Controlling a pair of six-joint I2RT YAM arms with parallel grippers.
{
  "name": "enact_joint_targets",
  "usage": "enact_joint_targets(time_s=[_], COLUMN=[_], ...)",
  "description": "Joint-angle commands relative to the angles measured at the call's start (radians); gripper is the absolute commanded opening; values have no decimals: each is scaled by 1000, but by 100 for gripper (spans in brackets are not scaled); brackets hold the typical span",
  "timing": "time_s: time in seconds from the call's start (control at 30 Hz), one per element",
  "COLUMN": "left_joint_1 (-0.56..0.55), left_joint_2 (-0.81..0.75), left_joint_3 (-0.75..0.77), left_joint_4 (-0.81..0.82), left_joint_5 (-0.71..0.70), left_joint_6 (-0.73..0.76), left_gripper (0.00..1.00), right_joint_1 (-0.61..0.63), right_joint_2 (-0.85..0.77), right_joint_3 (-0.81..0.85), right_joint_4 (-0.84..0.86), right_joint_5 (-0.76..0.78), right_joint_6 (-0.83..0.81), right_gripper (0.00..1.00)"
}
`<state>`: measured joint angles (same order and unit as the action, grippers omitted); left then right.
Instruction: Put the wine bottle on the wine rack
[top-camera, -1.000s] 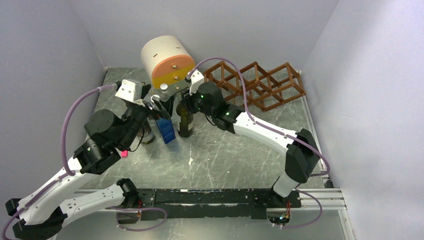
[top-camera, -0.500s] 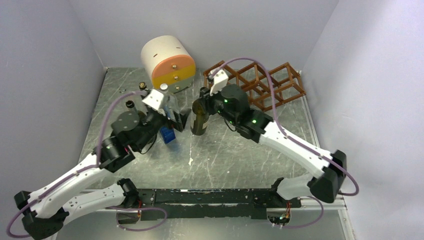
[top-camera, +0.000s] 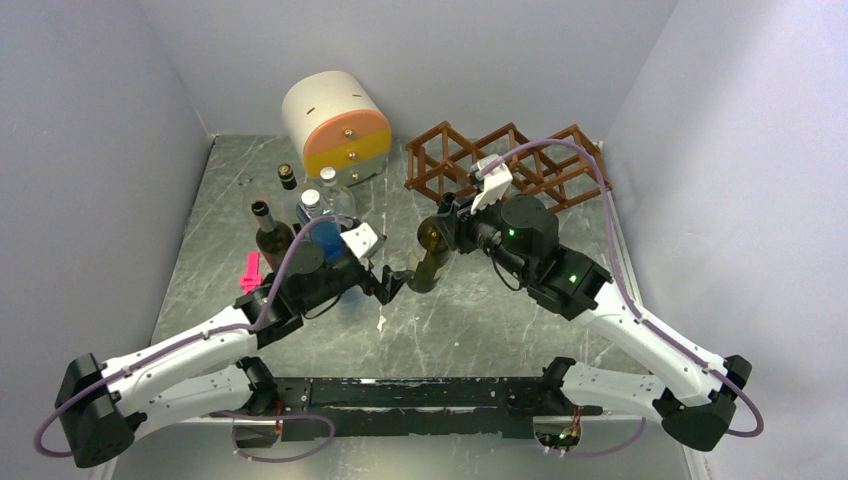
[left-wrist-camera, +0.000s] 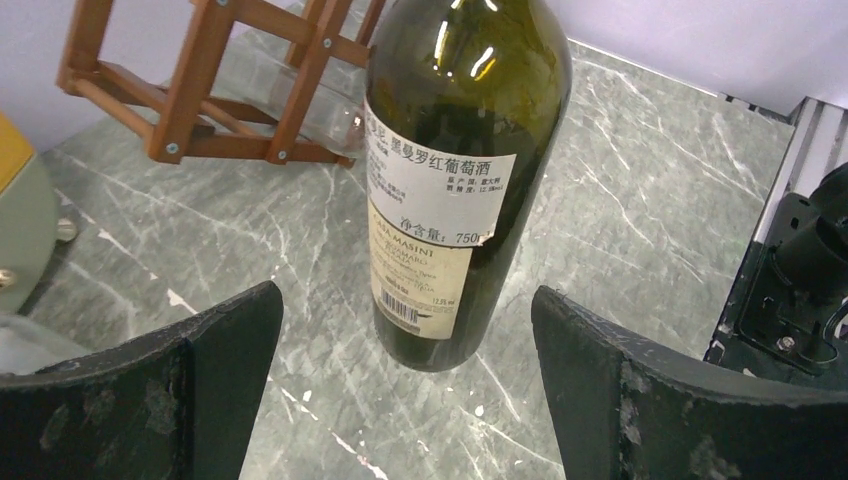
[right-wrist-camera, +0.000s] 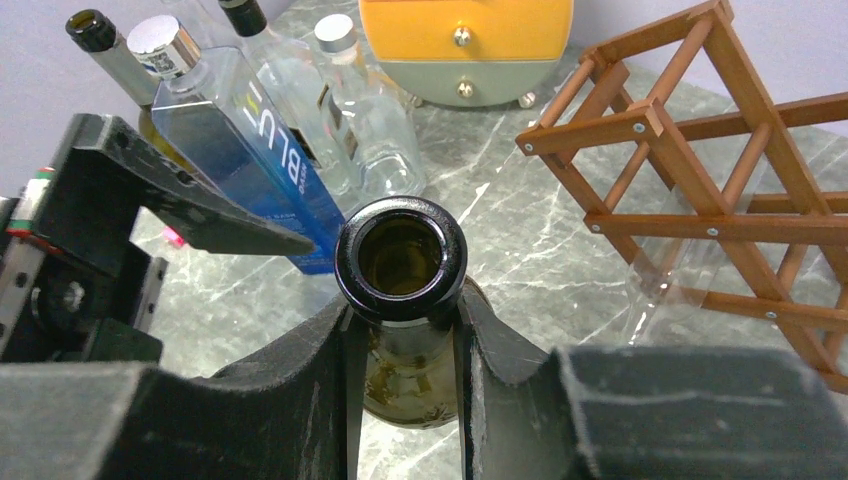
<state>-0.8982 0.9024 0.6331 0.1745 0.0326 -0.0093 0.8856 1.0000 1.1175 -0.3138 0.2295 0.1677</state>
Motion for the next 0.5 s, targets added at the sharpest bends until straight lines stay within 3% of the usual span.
enact_joint_targets(time_s=[0.0, 0.47], left_joint_1=[5, 7], left_joint_2=[62, 226], left_joint_3=[-30, -123], left_joint_4=[181, 522], left_joint_5=[78, 112], left_joint_6=[28, -22], left_gripper=[98, 98], right_joint_1=[2, 3], right_joint_2=[-33, -107], right_joint_3=[19, 15], right_joint_4=[97, 130], right_joint_5=[-48, -187], right_joint_6=[35, 24], right_gripper=[0, 0])
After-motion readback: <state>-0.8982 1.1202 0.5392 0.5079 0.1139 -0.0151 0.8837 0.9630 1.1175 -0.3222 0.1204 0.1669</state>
